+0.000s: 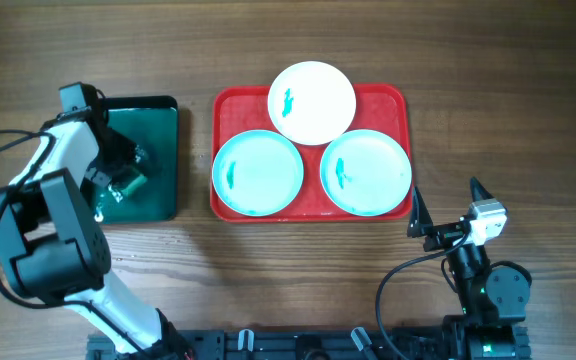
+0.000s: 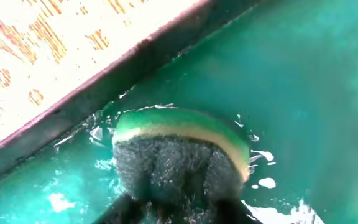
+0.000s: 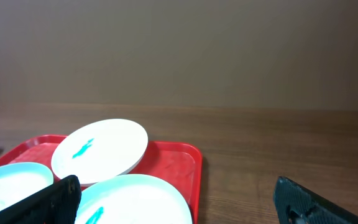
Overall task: Clean dirty plates on tray and stack at the side
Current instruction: 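Grasp the green-and-yellow sponge with the left gripper, then dip and swish the held sponge in the soapy water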
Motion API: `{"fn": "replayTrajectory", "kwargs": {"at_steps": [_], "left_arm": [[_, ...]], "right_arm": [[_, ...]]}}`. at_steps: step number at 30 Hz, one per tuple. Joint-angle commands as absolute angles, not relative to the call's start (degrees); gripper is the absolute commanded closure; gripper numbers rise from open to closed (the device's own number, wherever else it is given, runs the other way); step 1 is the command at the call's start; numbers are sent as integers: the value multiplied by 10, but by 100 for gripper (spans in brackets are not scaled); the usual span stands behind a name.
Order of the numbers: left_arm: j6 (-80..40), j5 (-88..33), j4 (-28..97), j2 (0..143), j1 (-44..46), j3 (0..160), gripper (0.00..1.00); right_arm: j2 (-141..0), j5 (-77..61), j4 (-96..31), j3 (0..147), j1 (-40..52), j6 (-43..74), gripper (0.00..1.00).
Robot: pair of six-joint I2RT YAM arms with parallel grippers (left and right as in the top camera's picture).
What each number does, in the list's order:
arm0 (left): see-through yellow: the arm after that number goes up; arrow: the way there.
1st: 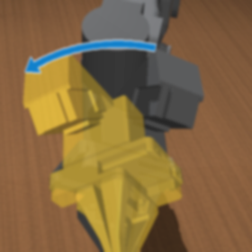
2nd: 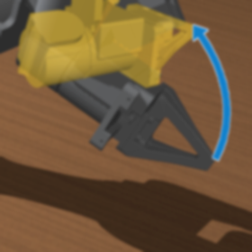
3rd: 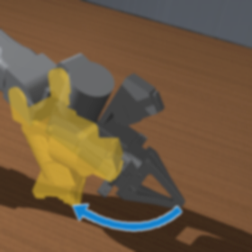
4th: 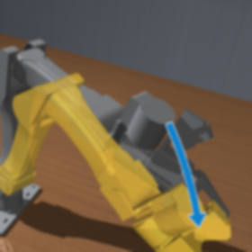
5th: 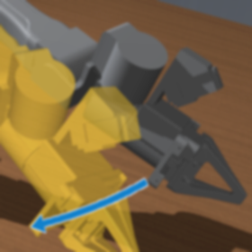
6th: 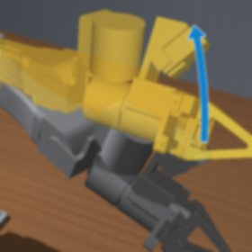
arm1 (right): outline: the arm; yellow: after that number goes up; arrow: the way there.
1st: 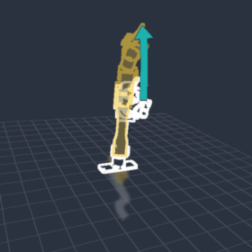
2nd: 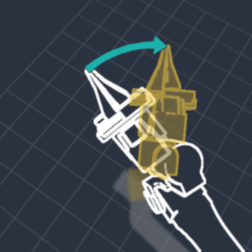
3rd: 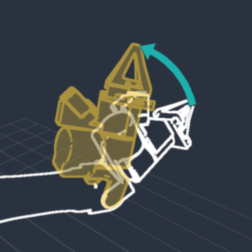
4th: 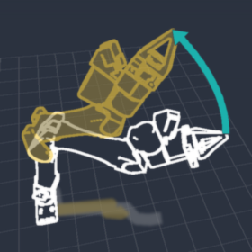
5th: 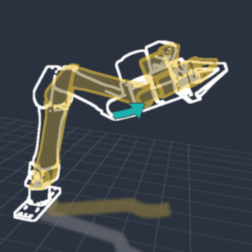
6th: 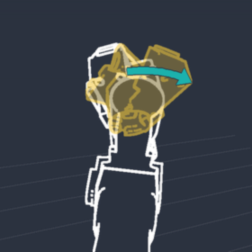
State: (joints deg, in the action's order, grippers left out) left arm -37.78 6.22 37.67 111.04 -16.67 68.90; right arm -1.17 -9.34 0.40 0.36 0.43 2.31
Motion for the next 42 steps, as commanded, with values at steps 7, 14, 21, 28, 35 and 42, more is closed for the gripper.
{"fn": "replayTrajectory", "kwargs": {"at_steps": [7,14,21,28,35,42], "left_arm": [[-377,64,376,1153,-168,693,0],[-378,142,373,1153,-168,693,0],[-378,142,368,1153,-168,693,67],[-378,136,382,1153,-168,693,76],[-378,36,420,1153,-168,693,0],[-378,-41,460,1153,-168,693,35]], "right_arm": [[-10,-89,6,3,1,30,0],[-10,-89,6,3,1,30,0],[-10,-89,6,3,1,30,0],[-10,-89,6,3,1,30,0],[-10,-89,6,3,1,30,0],[-10,-89,6,3,1,30,0]]}}
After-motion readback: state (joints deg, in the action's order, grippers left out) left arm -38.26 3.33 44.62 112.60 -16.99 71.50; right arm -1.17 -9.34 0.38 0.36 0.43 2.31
